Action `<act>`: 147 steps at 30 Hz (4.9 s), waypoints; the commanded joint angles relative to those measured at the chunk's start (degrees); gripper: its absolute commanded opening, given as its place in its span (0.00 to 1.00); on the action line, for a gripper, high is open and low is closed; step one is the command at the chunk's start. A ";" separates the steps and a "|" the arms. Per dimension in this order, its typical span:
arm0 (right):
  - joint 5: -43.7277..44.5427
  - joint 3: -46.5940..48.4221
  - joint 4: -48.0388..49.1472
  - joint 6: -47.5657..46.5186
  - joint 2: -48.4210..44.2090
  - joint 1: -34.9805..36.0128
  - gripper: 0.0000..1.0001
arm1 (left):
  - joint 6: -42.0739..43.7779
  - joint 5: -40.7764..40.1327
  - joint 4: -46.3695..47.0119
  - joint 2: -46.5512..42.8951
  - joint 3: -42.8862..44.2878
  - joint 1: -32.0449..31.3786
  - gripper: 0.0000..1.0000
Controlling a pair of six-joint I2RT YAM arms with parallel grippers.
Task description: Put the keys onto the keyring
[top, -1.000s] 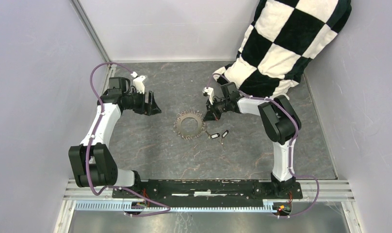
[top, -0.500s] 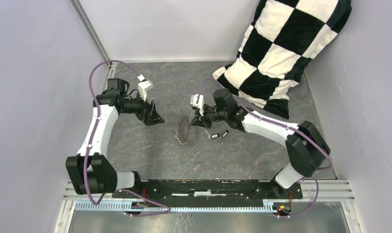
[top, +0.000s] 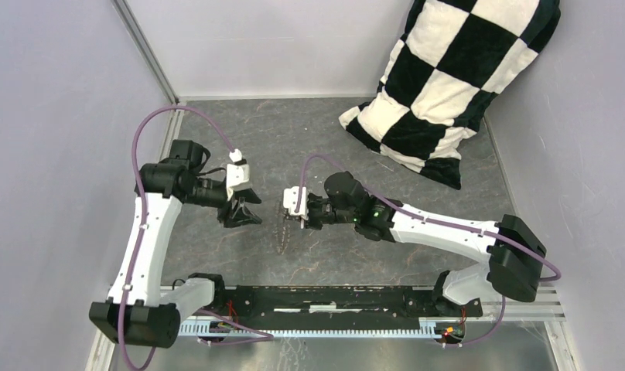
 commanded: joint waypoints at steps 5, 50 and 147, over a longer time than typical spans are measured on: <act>2.61 -1.15 12.74 -1.11 -7.80 3.81 0.00 | 6.21 4.24 -2.66 -6.92 -2.33 -4.72 0.59; -12.63 3.46 21.68 10.64 -5.05 5.88 0.00 | 11.82 6.86 0.07 -13.94 0.63 -6.37 0.09; -22.29 -1.45 21.48 20.78 29.40 -9.19 0.09 | -7.61 -2.78 18.51 -18.21 -13.08 -6.07 0.61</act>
